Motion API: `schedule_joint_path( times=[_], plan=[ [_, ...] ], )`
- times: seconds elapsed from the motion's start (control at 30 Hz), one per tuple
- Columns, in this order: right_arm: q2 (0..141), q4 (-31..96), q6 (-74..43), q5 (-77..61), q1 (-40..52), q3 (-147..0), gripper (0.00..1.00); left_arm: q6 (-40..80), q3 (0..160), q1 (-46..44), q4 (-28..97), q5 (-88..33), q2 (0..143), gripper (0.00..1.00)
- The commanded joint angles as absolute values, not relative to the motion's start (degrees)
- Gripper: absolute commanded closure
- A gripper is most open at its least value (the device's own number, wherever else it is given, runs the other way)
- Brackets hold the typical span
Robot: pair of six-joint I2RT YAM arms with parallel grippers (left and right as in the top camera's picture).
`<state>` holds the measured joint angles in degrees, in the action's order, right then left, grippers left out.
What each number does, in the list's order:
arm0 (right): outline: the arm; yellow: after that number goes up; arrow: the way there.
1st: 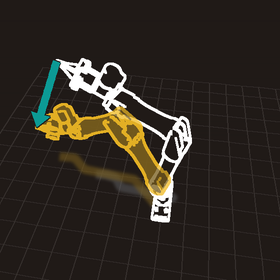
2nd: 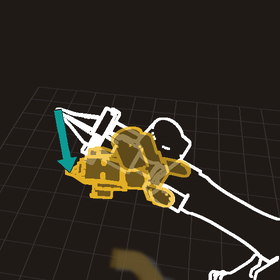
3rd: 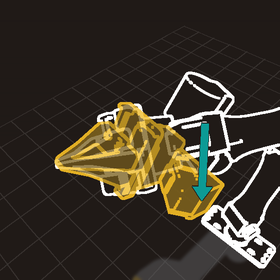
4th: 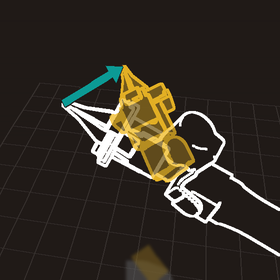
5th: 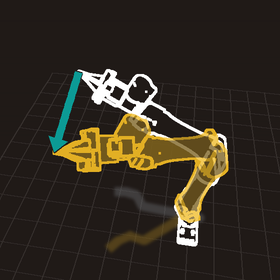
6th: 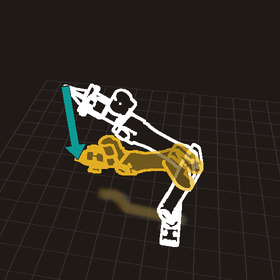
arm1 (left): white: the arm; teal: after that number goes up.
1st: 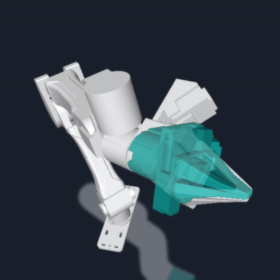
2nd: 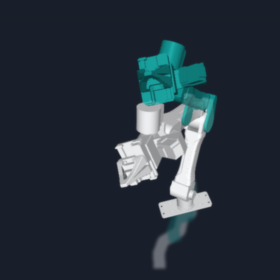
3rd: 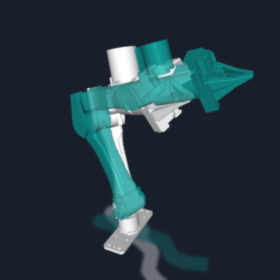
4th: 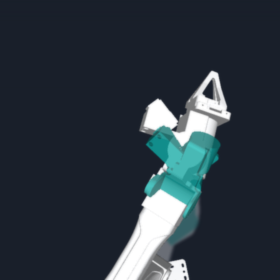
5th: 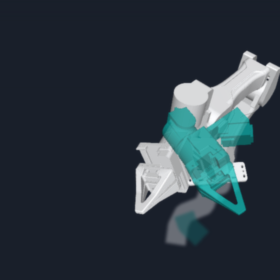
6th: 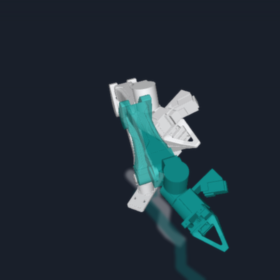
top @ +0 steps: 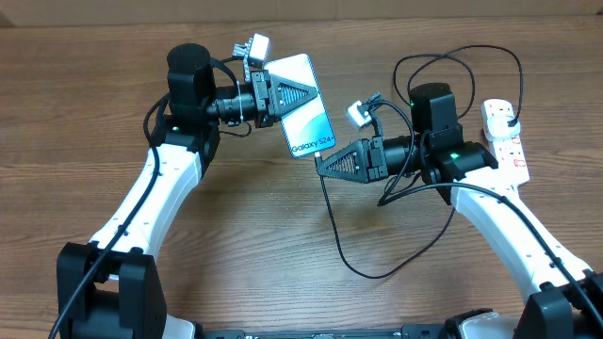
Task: Plug charger to phone and switch on socket
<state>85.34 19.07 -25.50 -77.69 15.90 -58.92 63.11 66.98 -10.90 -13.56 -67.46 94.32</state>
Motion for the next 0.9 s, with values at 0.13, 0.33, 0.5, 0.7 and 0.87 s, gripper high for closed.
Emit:
schedule_joint_path(
  times=[0.13,0.33,0.5,0.7,0.87],
  plan=[
    [83.96,18.24,-25.54,-78.08,16.14,-59.99,0.96,63.44,67.75,-12.08,-13.96,-68.42,94.39,0.96],
    [83.96,18.26,-25.54,-78.08,16.14,-59.99,0.96,63.46,67.75,-12.23,-13.96,-67.05,94.39,0.96],
    [83.96,18.24,-25.54,-78.06,16.14,-59.99,0.96,63.46,67.75,-12.91,-13.96,-67.09,94.39,0.96],
    [83.96,18.26,-25.54,-78.08,16.12,-59.99,0.96,63.16,67.75,-12.88,-13.96,-69.65,94.39,0.96],
    [83.96,18.22,-25.52,-78.08,16.01,-59.99,0.96,61.69,67.75,-12.67,-13.98,-75.26,94.39,0.96]
  ],
)
